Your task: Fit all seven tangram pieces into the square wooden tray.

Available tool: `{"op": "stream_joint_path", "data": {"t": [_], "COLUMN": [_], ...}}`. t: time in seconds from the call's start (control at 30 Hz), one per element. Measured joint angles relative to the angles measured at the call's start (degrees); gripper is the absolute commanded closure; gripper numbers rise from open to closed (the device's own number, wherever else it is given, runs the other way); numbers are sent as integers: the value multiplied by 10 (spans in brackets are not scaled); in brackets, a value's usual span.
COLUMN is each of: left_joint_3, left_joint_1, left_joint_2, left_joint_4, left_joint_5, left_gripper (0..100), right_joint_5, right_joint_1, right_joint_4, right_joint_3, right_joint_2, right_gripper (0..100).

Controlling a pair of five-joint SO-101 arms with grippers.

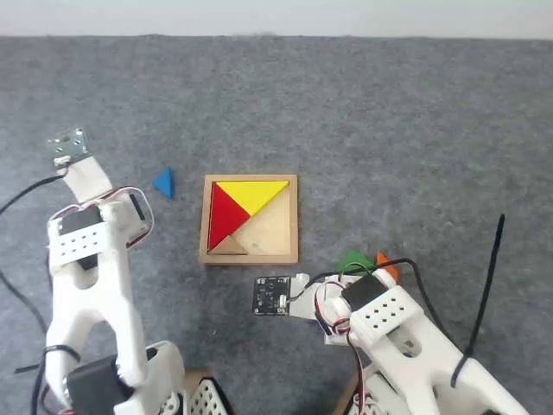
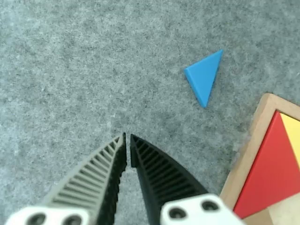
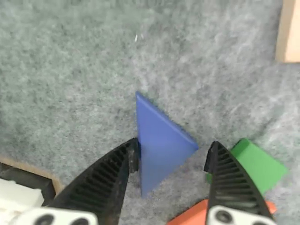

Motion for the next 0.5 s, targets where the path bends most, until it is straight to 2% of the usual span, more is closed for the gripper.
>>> {"op": "stream_joint_path", "data": {"t": [0.5], "left_joint_3": [0], "left_joint_1": [0], "left_joint_2": [0], "left_joint_4": [0], "left_joint_5": [0], "left_gripper": [984], "right_joint_5": [0], "right_joint_1": [-1], "right_joint_4": [-25], "right_joint_3": [23], "right_joint_2": [1], "right_gripper": [753]}}
